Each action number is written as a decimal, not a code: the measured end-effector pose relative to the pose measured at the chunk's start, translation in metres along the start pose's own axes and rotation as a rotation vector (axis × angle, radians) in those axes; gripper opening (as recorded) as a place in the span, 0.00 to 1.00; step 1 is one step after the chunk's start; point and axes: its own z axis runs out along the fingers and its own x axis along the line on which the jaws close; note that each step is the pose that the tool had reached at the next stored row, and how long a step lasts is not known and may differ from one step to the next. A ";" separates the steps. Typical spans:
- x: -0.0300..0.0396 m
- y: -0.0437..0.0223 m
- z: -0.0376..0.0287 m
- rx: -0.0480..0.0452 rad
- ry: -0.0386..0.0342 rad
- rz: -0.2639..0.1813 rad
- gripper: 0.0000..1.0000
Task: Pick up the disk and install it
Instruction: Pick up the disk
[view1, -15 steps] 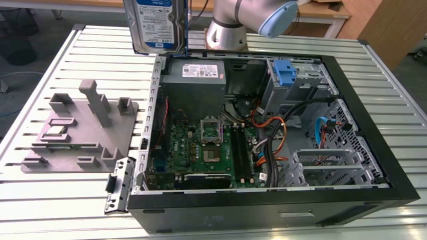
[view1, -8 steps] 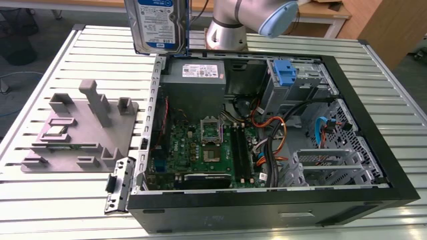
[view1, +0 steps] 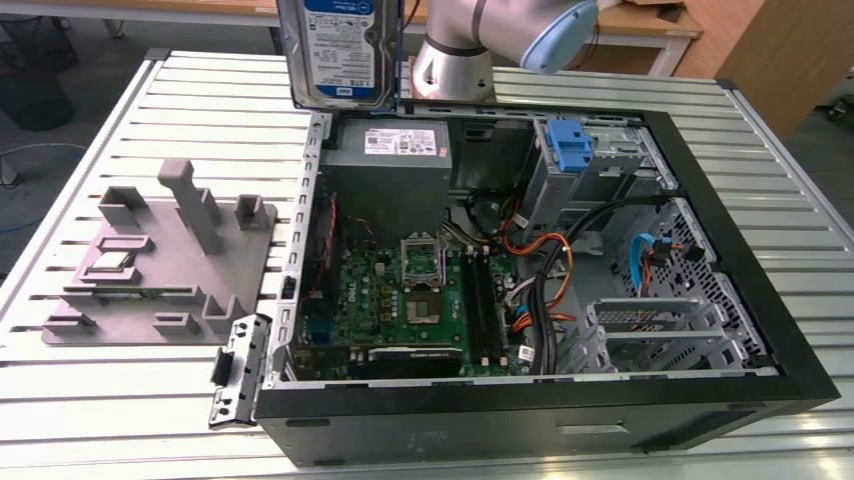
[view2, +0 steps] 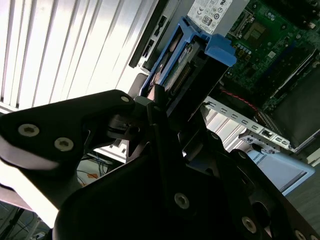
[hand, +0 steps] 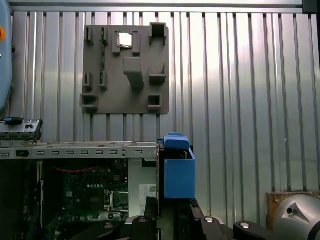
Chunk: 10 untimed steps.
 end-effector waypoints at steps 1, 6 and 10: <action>-0.0001 -0.0028 -0.0001 -0.0002 0.0000 0.000 0.35; -0.0004 -0.0139 -0.0008 -0.0005 0.0001 -0.002 0.35; -0.0007 -0.0225 -0.0012 -0.0006 0.0003 -0.004 0.35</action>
